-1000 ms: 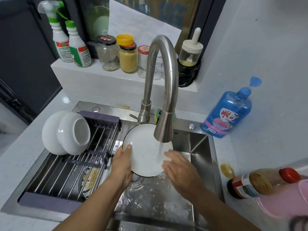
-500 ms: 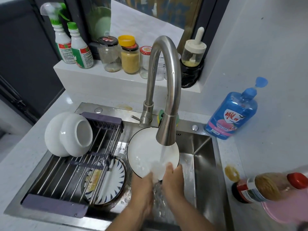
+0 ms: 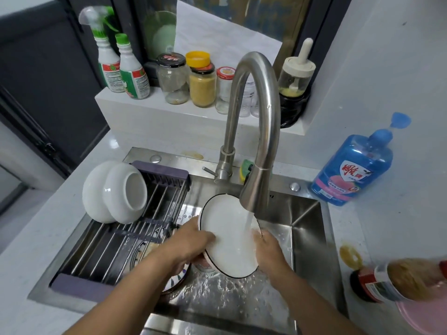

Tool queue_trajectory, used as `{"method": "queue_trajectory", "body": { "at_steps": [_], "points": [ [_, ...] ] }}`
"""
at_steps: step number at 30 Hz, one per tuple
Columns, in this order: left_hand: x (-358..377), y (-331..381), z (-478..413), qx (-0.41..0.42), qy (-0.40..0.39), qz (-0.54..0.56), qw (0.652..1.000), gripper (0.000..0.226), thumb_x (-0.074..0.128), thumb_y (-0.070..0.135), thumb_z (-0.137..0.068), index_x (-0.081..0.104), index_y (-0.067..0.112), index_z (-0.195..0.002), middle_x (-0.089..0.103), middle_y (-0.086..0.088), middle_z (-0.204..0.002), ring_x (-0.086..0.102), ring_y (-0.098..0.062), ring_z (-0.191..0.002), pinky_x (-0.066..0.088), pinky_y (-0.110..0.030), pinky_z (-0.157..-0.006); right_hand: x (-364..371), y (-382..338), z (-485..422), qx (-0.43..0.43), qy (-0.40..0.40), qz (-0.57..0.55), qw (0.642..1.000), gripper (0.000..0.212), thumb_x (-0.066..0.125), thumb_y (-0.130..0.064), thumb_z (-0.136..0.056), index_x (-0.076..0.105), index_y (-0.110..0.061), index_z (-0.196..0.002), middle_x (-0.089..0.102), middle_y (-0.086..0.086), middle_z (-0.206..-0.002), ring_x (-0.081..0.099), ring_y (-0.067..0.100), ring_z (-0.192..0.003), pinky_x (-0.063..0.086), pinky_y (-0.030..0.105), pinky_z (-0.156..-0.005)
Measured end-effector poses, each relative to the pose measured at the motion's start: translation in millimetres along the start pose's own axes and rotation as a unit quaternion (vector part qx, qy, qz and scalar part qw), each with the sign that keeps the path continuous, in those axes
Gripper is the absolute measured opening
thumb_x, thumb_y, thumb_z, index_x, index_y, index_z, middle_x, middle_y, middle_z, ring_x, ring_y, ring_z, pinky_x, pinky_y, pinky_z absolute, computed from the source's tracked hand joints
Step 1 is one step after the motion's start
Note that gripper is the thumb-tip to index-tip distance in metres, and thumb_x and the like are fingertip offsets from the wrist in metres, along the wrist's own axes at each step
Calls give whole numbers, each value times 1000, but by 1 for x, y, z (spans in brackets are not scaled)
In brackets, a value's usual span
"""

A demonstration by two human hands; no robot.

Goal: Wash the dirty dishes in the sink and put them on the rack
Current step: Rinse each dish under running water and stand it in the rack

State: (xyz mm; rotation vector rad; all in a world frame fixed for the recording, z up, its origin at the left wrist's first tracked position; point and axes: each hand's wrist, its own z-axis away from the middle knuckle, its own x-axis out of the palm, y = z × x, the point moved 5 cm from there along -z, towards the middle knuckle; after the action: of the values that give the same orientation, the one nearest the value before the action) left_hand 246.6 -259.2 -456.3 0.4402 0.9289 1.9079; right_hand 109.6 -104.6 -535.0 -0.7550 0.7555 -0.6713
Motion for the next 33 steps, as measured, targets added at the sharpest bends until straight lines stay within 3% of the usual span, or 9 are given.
{"method": "queue_trajectory", "body": {
  "at_steps": [6,10,12,17,20,25,28,31,33],
  "points": [
    [39,-41,10,124,125,107,979,74,58,-9,-74,49,35,-132,67,5,-117,67,-5,-99,59,-26,-77,33,27,29,71,88,-77,991,22,45,-25,-105,61,-12,-112,70,10,-103,67,32,-95,55,50,-90],
    [27,-45,-2,84,121,154,977,69,53,-1,-75,51,40,-130,68,-1,-121,66,-19,-106,61,-42,-82,10,3,22,-42,132,127,982,40,49,-9,-97,50,-17,-137,59,7,-131,58,30,-113,46,37,-89],
    [26,-44,-5,41,107,204,972,53,58,9,-93,49,40,-135,69,-2,-122,68,-28,-106,61,-52,-84,3,-14,16,-101,134,289,943,56,48,-10,-97,40,-20,-151,45,5,-150,46,27,-133,41,39,-105],
    [41,-45,-5,8,65,226,972,26,49,57,-100,55,49,-124,70,4,-123,70,-25,-110,58,-57,-90,32,-39,30,-197,-21,477,856,55,16,-34,-107,32,-15,-157,10,10,-170,5,27,-156,3,40,-126],
    [50,-45,-3,4,15,227,974,41,41,70,-95,60,46,-122,72,2,-125,70,-21,-115,53,-54,-101,52,-46,48,-217,-180,374,884,51,18,-39,-111,21,-30,-161,2,-7,-170,-1,14,-157,0,40,-127],
    [30,-38,-18,-25,17,236,971,51,33,65,-100,57,28,-126,76,-10,-112,75,-29,-100,61,-43,-79,33,-48,80,-335,-270,365,826,48,22,-36,-112,29,-34,-159,20,-19,-166,12,-7,-151,3,19,-124],
    [12,-29,-26,-10,28,204,979,53,34,65,-101,55,29,-134,75,-7,-116,73,-35,-103,60,-53,-81,-1,-26,75,-362,-226,413,805,62,11,-57,-105,38,-33,-155,27,-20,-163,13,-14,-147,4,26,-126],
    [0,-18,-27,-10,38,134,990,41,33,56,-106,57,29,-126,75,-2,-105,73,-23,-81,56,-30,-58,-25,-15,54,-353,-181,470,788,87,-12,-68,-94,39,-33,-155,30,-20,-162,9,-13,-147,3,35,-127],
    [-7,-15,-29,-33,24,102,994,41,35,57,-105,59,31,-125,76,-2,-104,74,-27,-88,60,-38,-70,-31,-20,39,-352,-162,489,781,86,-11,-66,-95,43,-30,-151,34,-14,-161,14,-3,-151,7,39,-126]
  ]
}}
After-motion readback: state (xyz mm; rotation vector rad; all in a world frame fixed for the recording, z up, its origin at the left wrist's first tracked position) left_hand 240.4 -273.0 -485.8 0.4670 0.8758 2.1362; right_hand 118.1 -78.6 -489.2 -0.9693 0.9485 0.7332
